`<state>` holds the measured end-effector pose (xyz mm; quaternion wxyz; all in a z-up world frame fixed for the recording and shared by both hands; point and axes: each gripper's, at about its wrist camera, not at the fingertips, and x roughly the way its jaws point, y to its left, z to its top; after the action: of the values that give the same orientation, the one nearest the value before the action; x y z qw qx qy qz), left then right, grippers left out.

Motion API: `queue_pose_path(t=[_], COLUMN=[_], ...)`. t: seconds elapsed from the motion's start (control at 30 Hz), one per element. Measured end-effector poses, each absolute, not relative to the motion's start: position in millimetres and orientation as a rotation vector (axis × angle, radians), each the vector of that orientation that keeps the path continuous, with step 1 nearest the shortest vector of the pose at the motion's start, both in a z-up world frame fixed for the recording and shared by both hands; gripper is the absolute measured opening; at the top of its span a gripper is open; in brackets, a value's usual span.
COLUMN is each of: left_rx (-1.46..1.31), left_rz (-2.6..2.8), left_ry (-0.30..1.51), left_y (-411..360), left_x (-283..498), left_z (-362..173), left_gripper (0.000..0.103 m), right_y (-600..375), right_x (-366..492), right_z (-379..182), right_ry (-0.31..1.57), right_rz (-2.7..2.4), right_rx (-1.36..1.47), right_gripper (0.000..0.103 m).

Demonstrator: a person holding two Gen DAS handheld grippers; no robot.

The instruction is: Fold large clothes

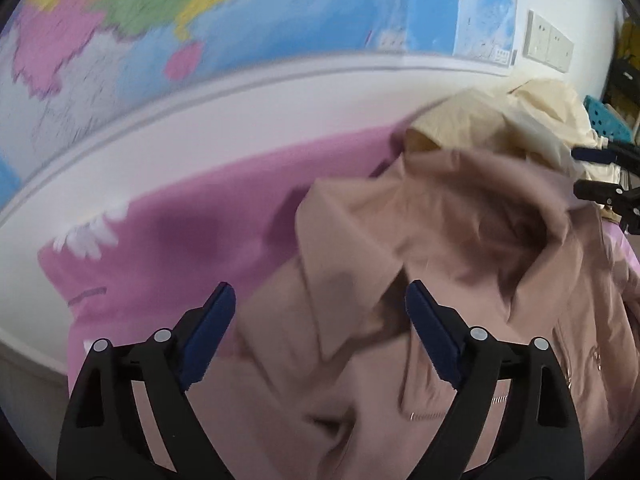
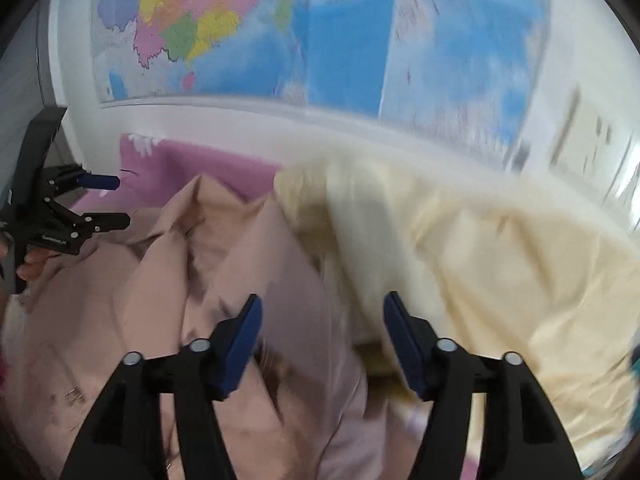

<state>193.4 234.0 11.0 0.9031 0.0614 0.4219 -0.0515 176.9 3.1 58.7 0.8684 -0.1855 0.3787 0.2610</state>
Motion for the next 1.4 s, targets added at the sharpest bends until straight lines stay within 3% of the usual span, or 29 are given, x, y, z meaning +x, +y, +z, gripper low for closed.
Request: queue_pose_path(t=[0.13,0.17,0.2,0.23,0.3,0.33,0.37,0.4,0.53,0.6,0.7,0.73,0.8,0.83,0.9,0.97,1.0,1.03,1.17,1.2,1.27,1.33,1.4], left_rx=[0.144,0.157,0.180,0.189,0.195,0.202,0.208,0.207,0.167,0.162,0.220,0.220,0.198,0.186,0.172,0.180,0.189,0.198,0.206,0.208,0.223,0.224,0.232], left_rz=[-0.083,-0.072,-0.052,-0.047,-0.048,-0.040,-0.027,-0.010,-0.026,-0.041,-0.034,-0.033,-0.053,-0.064,-0.090,-0.115,-0.136,-0.144,-0.177,-0.184,-0.164,-0.140,-0.128], left_ry=[0.924,0.946,0.968,0.984,1.021,1.029,1.025,0.979,0.797,0.799,0.861,0.871,0.866,0.855,0.809,0.780,0.770,0.768,0.813,0.830,0.874,0.909,0.887], left_y=[217,214,209,205,199,198,197,197,197,195,191,193,205,208,214,215,213,210,202,198,190,185,182], left_x=[224,232,241,247,257,259,261,260,243,241,241,239,225,218,203,193,188,187,195,199,209,214,205], left_z=[2,-3,-11,-16,-25,-25,-24,-15,16,12,-14,-18,-21,-18,-8,-1,3,4,-7,-12,-23,-31,-28], left_gripper=[0.089,0.087,0.082,0.071,0.042,0.012,0.002,0.001,0.004,0.007,0.023,0.026,0.028,0.037,0.046,0.054,0.056,0.056,0.054,0.053,0.042,0.042,0.048], right_y=[48,55,61,64,57,50,45,37,-13,-11,-4,-6,-14,-18,-19,-7,0,9,44,45,34,26,13], right_x=[193,199,203,209,219,220,222,223,233,243,241,236,218,204,190,180,176,176,183,188,208,222,221], right_z=[32,26,19,15,18,29,38,50,81,59,39,41,55,66,78,81,76,68,28,19,10,5,11], right_ry=[0.861,0.871,0.894,0.916,0.924,0.896,0.865,0.832,0.710,0.786,0.838,0.828,0.761,0.718,0.685,0.674,0.690,0.742,0.802,0.809,0.838,0.872,0.898], right_rz=[0.568,0.569,0.566,0.571,0.559,0.569,0.567,0.545,0.448,0.434,0.435,0.435,0.429,0.450,0.520,0.555,0.571,0.608,0.572,0.538,0.476,0.471,0.496], right_rx=[-0.549,-0.570,-0.593,-0.591,-0.523,-0.465,-0.419,-0.370,-0.125,-0.153,-0.190,-0.192,-0.207,-0.214,-0.220,-0.275,-0.299,-0.314,-0.456,-0.471,-0.429,-0.331,-0.233], right_gripper=[0.062,0.055,0.030,0.007,0.006,0.005,0.004,0.004,0.003,0.004,0.008,0.013,0.056,0.067,0.061,0.042,0.024,0.015,0.013,0.004,0.000,0.000,0.000])
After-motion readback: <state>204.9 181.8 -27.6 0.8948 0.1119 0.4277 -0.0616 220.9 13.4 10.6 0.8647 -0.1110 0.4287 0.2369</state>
